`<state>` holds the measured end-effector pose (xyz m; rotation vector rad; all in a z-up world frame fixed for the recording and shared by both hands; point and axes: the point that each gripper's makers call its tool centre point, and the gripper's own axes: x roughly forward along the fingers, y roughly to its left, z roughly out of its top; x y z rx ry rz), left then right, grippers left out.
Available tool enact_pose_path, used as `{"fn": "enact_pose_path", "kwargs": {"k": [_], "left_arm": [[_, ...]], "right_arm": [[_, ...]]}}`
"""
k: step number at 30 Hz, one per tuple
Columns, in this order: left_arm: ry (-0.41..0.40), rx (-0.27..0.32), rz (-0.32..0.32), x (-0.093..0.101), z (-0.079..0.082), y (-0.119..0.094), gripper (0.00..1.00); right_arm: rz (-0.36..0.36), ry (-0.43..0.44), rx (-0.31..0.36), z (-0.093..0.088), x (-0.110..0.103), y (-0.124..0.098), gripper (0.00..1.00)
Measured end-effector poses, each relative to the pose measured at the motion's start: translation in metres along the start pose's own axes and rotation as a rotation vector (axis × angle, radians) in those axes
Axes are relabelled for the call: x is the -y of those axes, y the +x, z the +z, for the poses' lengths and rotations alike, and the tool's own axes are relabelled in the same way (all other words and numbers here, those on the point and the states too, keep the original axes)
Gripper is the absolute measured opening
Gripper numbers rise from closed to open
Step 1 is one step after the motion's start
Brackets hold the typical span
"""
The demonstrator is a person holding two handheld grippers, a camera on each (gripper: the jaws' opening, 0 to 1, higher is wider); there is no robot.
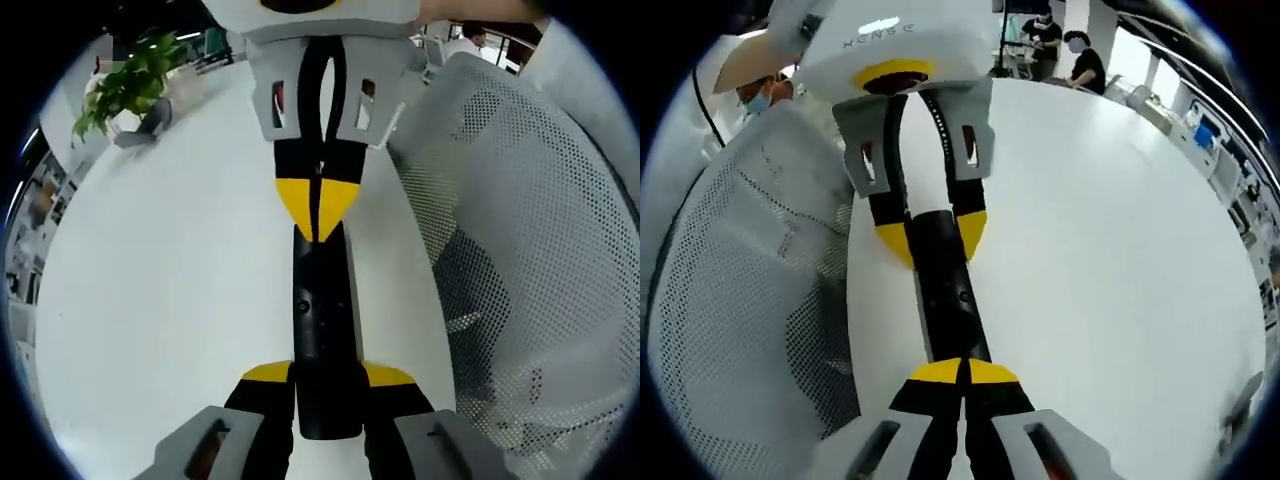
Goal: Press the specified remote control buttons in sequence, fully releasing each button before pressing the next.
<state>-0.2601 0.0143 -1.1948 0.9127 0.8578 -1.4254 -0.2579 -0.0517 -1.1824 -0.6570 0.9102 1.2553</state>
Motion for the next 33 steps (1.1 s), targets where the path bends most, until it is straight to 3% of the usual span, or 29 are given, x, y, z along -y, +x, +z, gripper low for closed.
{"fn": "enact_pose_path", "kwargs": {"k": [3, 11, 17, 21, 24, 29, 31, 33], "left_arm": [[0.007, -0.005, -0.004, 0.0, 0.0, 0.0, 0.25], [0.002, -0.002, -0.007, -0.001, 0.0, 0.0, 0.24], [0.003, -0.002, -0.012, -0.001, 0.0, 0.0, 0.25], [0.009, -0.011, -0.015, -0.001, 0.0, 0.001, 0.25], [0.011, -0.011, -0.016, -0.001, 0.0, 0.001, 0.25], [0.015, -0.012, -0.021, -0.001, -0.001, 0.0, 0.25], [0.016, -0.014, -0.02, -0.001, -0.001, 0.001, 0.25], [0.017, -0.013, -0.015, -0.001, -0.001, 0.0, 0.25]], "right_arm": [[-0.01, -0.088, 0.051, 0.006, -0.003, -0.001, 0.0], [-0.03, -0.151, 0.017, 0.01, -0.006, 0.006, 0.0], [-0.006, -0.142, 0.029, 0.01, -0.005, 0.006, 0.0], [-0.02, -0.237, -0.014, 0.009, -0.006, 0.008, 0.0], [-0.042, -0.246, -0.021, 0.009, -0.007, 0.009, 0.0], [-0.092, -0.245, 0.043, 0.009, -0.005, 0.007, 0.0], [-0.09, -0.195, 0.062, 0.009, -0.007, 0.006, 0.0], [-0.109, -0.217, 0.082, 0.013, -0.005, 0.003, 0.01]]}}
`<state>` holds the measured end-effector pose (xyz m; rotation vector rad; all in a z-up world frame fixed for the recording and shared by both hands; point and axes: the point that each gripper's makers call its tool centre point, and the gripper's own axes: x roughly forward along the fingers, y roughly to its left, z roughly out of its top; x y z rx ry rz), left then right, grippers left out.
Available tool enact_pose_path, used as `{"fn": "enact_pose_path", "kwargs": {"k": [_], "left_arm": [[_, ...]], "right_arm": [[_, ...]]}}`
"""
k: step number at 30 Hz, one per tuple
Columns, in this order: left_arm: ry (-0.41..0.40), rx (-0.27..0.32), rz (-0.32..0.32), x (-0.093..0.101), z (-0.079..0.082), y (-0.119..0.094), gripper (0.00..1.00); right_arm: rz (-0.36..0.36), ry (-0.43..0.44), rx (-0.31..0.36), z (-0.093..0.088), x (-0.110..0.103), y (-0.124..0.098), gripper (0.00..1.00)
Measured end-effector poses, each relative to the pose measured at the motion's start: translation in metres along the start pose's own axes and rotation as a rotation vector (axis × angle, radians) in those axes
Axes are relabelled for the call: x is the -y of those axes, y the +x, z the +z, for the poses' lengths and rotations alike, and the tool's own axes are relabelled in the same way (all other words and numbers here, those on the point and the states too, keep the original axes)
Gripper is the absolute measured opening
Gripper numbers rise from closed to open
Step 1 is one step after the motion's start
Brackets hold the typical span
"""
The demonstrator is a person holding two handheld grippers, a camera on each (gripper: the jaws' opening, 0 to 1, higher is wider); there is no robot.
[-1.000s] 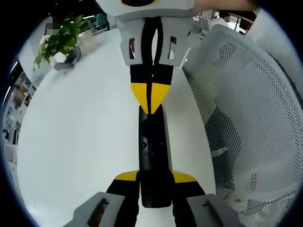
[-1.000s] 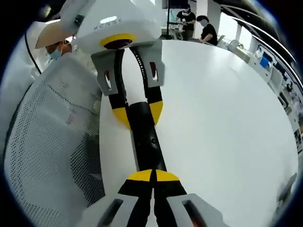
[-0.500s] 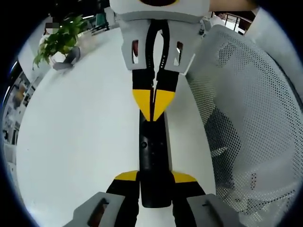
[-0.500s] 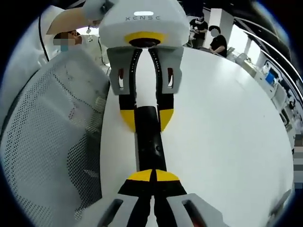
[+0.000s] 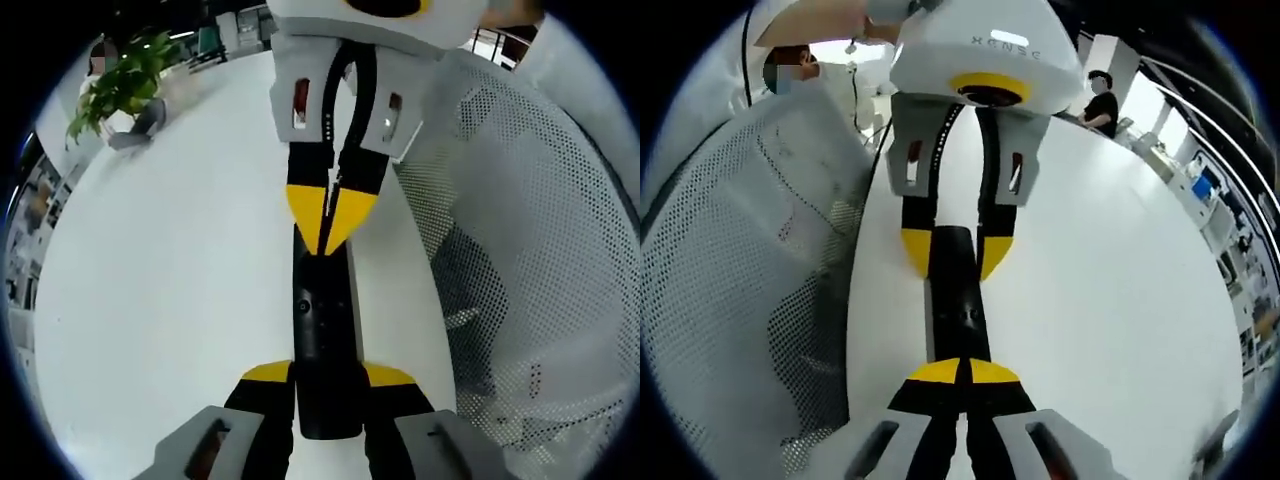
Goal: Press the specified remote control buttons in sequence, fully releasing each button before pressing the next.
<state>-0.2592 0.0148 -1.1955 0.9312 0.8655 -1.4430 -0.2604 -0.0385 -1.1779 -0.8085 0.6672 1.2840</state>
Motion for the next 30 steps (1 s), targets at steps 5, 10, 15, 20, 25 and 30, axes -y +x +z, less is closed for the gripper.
{"fn": "enact_pose_path", "kwargs": {"k": [5, 10, 15, 20, 25, 30], "left_arm": [[-0.004, 0.002, -0.003, 0.0, 0.0, 0.0, 0.25], [-0.007, 0.004, 0.0, 0.0, 0.0, 0.0, 0.25], [-0.011, 0.016, 0.0, 0.0, 0.0, 0.0, 0.25], [-0.011, 0.031, -0.002, 0.0, 0.0, -0.001, 0.25], [0.0, 0.023, -0.001, 0.0, 0.0, 0.0, 0.25], [0.004, 0.024, -0.004, 0.0, 0.0, 0.0, 0.25]], "right_arm": [[0.028, 0.017, 0.002, 0.001, 0.001, 0.003, 0.09], [0.065, -0.002, -0.007, 0.001, -0.004, 0.006, 0.08], [0.086, -0.023, -0.008, 0.0, -0.003, 0.006, 0.08], [0.129, 0.013, -0.024, 0.0, -0.002, 0.007, 0.08], [0.144, -0.006, -0.089, 0.001, -0.004, 0.009, 0.07], [0.135, 0.008, -0.056, -0.002, -0.004, 0.007, 0.07]]}}
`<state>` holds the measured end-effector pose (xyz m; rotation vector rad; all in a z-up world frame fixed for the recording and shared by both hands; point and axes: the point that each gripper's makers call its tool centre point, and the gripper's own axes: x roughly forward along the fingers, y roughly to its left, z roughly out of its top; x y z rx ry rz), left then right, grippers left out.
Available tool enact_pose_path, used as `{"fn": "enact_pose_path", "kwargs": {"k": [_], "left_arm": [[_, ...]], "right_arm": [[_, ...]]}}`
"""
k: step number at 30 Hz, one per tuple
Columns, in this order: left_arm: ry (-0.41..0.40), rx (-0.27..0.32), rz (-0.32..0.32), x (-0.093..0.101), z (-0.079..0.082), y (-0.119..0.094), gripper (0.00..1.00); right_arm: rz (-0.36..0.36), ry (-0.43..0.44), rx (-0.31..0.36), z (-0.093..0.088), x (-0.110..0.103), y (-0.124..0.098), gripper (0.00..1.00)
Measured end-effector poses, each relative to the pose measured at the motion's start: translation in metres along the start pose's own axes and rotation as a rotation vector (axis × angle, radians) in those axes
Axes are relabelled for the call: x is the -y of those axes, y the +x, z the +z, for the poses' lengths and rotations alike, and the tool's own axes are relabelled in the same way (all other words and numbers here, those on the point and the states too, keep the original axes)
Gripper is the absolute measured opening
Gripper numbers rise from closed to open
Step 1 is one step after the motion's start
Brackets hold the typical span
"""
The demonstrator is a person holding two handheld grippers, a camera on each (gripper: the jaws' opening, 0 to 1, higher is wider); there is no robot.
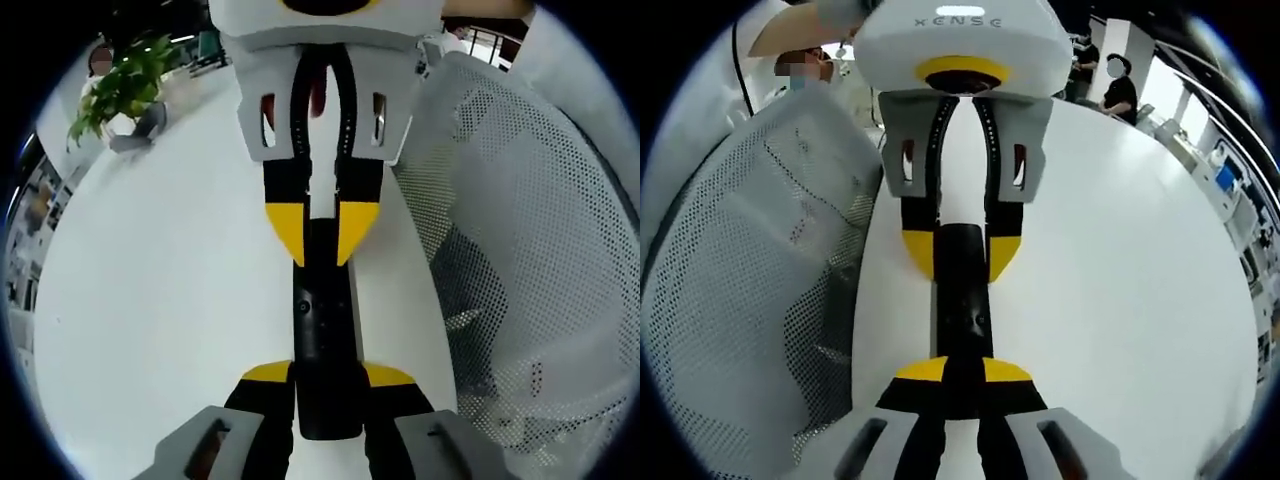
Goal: Press the specified remote control buttons in sequence, fully releasing each button before pressing the next.
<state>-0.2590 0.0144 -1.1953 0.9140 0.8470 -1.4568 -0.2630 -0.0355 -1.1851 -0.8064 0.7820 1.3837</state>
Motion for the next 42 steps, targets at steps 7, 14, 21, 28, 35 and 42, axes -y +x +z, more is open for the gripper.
{"fn": "enact_pose_path", "kwargs": {"k": [7, 14, 21, 28, 35, 42], "left_arm": [[-0.016, 0.039, 0.011, 0.0, -0.001, -0.001, 0.24], [-0.017, 0.044, 0.009, 0.0, 0.0, -0.001, 0.25], [-0.021, 0.053, 0.008, 0.0, 0.0, -0.001, 0.25], [-0.027, 0.107, 0.007, -0.001, -0.002, -0.001, 0.24], [-0.044, 0.131, 0.024, -0.002, 0.0, 0.0, 0.24], [-0.032, 0.162, 0.041, 0.0, 0.0, -0.001, 0.24]], "right_arm": [[-0.101, 0.001, 0.234, 0.005, -0.001, -0.003, 0.08], [-0.069, -0.059, 0.177, 0.008, -0.001, 0.0, 0.08], [-0.038, -0.157, 0.048, 0.01, -0.001, 0.004, 0.08], [-0.023, -0.163, -0.122, 0.011, 0.0, 0.008, 0.08], [-0.056, -0.023, -0.037, 0.01, 0.001, 0.006, 0.08], [-0.11, 0.014, 0.205, 0.011, 0.0, 0.002, 0.08]]}}
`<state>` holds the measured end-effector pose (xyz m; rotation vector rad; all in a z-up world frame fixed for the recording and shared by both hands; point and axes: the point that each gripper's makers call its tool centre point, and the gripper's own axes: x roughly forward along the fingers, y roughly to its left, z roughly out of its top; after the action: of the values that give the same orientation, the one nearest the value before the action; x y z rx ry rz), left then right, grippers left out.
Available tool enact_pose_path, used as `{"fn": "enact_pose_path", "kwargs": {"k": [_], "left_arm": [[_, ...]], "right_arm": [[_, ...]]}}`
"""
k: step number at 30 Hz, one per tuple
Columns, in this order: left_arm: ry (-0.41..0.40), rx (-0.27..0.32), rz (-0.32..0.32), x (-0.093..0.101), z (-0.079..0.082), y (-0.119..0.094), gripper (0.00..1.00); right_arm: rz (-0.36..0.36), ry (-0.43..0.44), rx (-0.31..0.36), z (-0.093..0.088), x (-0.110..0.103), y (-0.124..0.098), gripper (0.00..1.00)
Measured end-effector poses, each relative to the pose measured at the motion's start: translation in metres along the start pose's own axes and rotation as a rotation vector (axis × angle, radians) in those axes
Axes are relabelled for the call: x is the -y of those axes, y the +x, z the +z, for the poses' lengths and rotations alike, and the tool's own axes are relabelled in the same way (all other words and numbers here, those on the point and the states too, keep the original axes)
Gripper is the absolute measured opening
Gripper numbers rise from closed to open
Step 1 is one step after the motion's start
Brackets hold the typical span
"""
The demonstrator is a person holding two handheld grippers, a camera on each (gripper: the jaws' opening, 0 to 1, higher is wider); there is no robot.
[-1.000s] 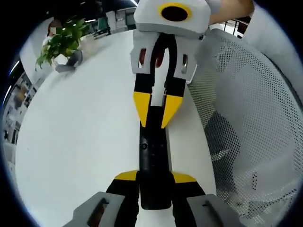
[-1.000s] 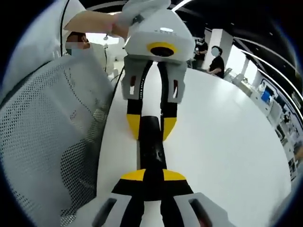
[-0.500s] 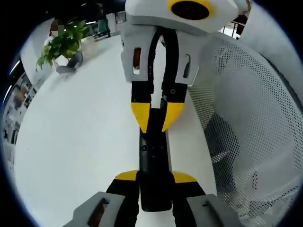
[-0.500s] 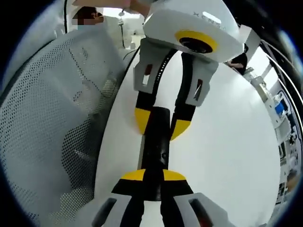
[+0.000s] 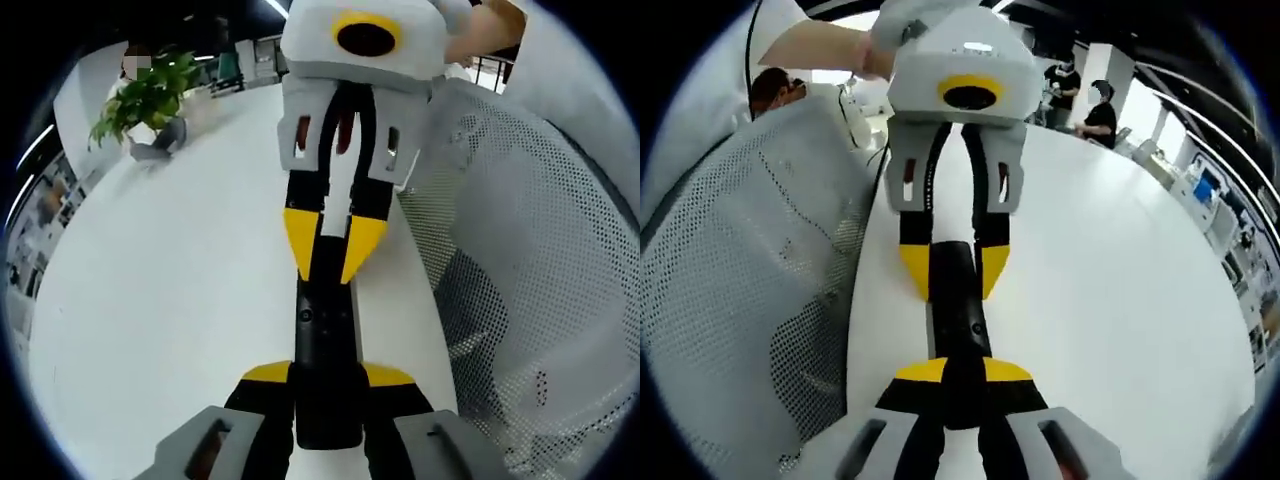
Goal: Press the specified remote control buttons in sequence, fully releasing each button before pressing the next.
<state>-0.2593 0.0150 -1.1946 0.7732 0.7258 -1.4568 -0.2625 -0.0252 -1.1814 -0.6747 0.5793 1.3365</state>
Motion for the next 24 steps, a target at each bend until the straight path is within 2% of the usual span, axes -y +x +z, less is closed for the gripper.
{"fn": "enact_pose_path", "kwargs": {"k": [3, 11, 14, 19, 22, 24], "left_arm": [[-0.001, -0.002, 0.004, 0.001, 0.001, 0.001, 0.24], [0.032, -0.071, -0.025, 0.008, 0.008, 0.006, 0.24], [0.029, -0.075, -0.028, 0.009, 0.008, 0.006, 0.24], [0.001, -0.045, -0.022, 0.009, 0.007, 0.005, 0.24], [-0.006, -0.039, -0.019, 0.009, 0.007, 0.006, 0.24], [-0.009, -0.039, -0.018, 0.009, 0.007, 0.006, 0.24]], "right_arm": [[-0.018, -0.013, 0.011, -0.001, -0.003, -0.001, 0.08], [0.014, -0.044, -0.015, -0.005, -0.012, -0.006, 0.08], [0.032, -0.102, -0.051, -0.005, -0.014, -0.006, 0.08], [0.087, -0.182, -0.143, -0.004, -0.016, -0.003, 0.07], [0.1, -0.136, -0.201, -0.004, -0.014, -0.002, 0.06], [0.092, -0.024, -0.239, -0.005, -0.014, 0.0, 0.06]]}}
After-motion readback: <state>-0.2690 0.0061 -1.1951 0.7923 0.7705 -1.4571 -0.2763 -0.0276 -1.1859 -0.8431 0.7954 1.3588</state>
